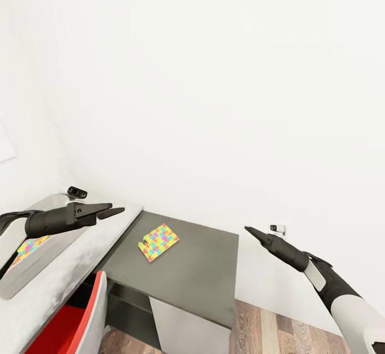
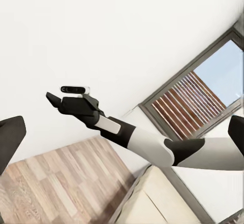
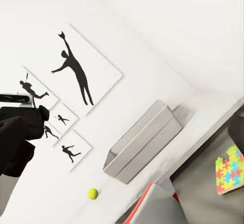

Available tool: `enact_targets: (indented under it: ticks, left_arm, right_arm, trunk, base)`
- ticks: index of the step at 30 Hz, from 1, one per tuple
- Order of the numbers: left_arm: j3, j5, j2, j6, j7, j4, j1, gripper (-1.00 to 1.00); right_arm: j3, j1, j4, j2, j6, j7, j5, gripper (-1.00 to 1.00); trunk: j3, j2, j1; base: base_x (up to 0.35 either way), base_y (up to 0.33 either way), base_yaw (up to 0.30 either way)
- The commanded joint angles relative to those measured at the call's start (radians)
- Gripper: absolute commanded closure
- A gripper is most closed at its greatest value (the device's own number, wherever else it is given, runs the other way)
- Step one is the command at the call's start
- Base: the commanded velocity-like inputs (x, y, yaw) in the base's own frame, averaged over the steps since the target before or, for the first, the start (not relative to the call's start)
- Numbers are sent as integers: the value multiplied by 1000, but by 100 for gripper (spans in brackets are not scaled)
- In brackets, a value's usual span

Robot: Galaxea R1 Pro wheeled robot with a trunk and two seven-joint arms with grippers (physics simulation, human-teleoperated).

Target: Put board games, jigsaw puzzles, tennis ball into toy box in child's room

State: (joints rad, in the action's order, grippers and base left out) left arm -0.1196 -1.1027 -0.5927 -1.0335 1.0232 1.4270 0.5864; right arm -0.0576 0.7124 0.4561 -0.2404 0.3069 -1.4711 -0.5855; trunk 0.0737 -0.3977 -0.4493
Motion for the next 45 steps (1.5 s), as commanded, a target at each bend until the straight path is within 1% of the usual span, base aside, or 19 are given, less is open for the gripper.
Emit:
enact_targets:
  ticks: [1,9,12,17,22,26,29,31,34,36,39,40,41,43,44,45]
  left_arm:
    - [-2,-2,-1,-4,2,0,1,-100]
    - [-1,-1,-1,-3,0,-1,1,-100]
    - [-2,9,-1,-3,0,0,1,-100]
    - [0,35,3,-3,0,0,1,-100]
    - [0,45,6,-3,-1,-1,1,-100]
    - [1,47,5,-2,-2,-3,1,-100]
    - [3,51,6,-2,-3,-27,2,-100]
    - [3,52,5,-2,-3,-38,2,-100]
    - [4,57,5,-1,-4,-50,2,-100]
    - [5,72,5,-1,-4,-60,3,-100]
    - [10,108,5,-1,-5,-81,3,-100]
    - [11,115,5,-1,-6,-88,4,-100]
    - [17,133,5,0,-7,-110,5,-100]
    - [22,157,6,0,-11,-140,10,-100]
    - [23,170,6,0,-17,-151,12,-100]
    - [24,175,7,0,-22,-154,13,-100]
  right_arm:
    - [0,1,0,0,11,-3,-2,-100]
    - [-1,1,-2,-1,11,-3,-2,-100]
    - [-1,1,-2,-1,11,-3,-2,-100]
    - [-1,1,-6,-1,11,-3,-2,-100]
    - [-1,1,-9,-1,13,5,-2,-100]
    - [-1,1,-10,5,15,75,-2,-100]
    - [-1,1,-10,5,21,174,-3,-100]
    - [-1,1,-9,3,28,204,-2,-100]
    - [-1,1,-11,0,34,226,-2,-100]
    - [-2,1,-20,-3,36,238,-2,-100]
    - [-8,1,-29,-5,37,249,-2,-100]
    - [-10,1,-31,-6,37,252,-2,-100]
    - [-11,1,-33,-6,38,253,-2,-100]
    - [-13,1,-39,-8,38,255,-2,-100]
    - [-14,1,-46,-14,38,254,-2,-100]
    - [-14,1,-50,-17,38,253,-2,-100]
  trunk:
    - [1,-2,-1]
    - [-7,-2,-1]
    - [-10,-2,-1]
    - [-16,-2,-1]
    - [-21,-2,-1]
    - [-25,-2,-1]
    - [-28,-2,-1]
    - [-29,-2,-1]
    - [-30,-2,-1]
    - [-30,-2,-1]
    - [-31,-2,-1]
    - [-31,-2,-1]
    - [-30,-2,-1]
    - [-29,-2,-1]
    - [-28,-2,-1]
    - [-27,-2,-1]
  base:
    - [0,-35,-231]
    - [0,-64,-231]
    - [0,-66,-231]
    - [0,-22,-231]
    - [0,-5,-231]
    - [0,-1,-231]
    - [0,0,-219]
    - [0,0,-132]
    - [0,0,-59]
    - [0,0,-24]
    - [0,0,-11]
    - [0,0,-5]
    - [0,0,-3]
    - [0,0,-25]
    - [0,0,-48]
    - [0,0,-53]
